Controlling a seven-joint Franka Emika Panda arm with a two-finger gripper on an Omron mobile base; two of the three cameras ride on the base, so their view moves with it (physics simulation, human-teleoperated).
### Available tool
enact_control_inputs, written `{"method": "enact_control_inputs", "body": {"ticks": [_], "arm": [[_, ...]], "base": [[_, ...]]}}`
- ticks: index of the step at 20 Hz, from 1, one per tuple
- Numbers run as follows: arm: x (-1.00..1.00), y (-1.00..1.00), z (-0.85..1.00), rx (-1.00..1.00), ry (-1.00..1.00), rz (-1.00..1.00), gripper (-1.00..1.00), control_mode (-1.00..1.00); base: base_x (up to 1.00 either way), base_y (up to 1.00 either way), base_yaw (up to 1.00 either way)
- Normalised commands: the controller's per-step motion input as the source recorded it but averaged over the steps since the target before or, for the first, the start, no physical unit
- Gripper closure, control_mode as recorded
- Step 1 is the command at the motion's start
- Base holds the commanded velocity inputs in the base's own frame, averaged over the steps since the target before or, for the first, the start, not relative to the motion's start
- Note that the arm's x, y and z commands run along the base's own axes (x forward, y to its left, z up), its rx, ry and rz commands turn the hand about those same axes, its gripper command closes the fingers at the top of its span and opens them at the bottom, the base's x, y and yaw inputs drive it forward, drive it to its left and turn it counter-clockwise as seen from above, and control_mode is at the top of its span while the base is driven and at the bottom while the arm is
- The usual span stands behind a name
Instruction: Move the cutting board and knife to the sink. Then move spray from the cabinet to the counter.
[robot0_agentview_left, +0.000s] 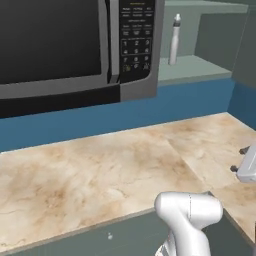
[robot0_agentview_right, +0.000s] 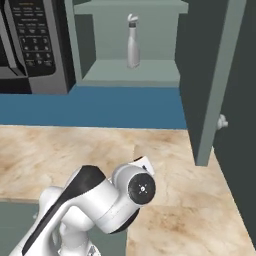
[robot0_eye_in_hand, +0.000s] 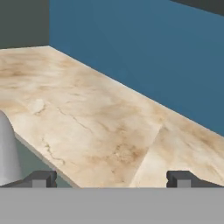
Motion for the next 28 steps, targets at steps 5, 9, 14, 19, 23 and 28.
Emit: {"method": "enact_control_inputs", "body": {"ticks": [5,9,14,19,23,28], "arm": [[0.0,0.0,0.0,0.0,0.0,0.0,-1.0,1.0],[0.0,0.0,0.0,0.0,0.0,0.0,-1.0,1.0],[0.0,0.0,0.0,0.0,0.0,0.0,-1.0,1.0],[0.0,0.0,0.0,0.0,0.0,0.0,-1.0,1.0],[0.0,0.0,0.0,0.0,0.0,0.0,-1.0,1.0],[0.0,0.0,0.0,0.0,0.0,0.0,-1.0,1.0]], "base": [[0.97,0.0,0.55],[1.0,0.06,0.45],[1.0,0.09,0.34],[1.0,0.04,0.15],[0.73,0.14,0.0],[0.06,0.0,0.01]]}}
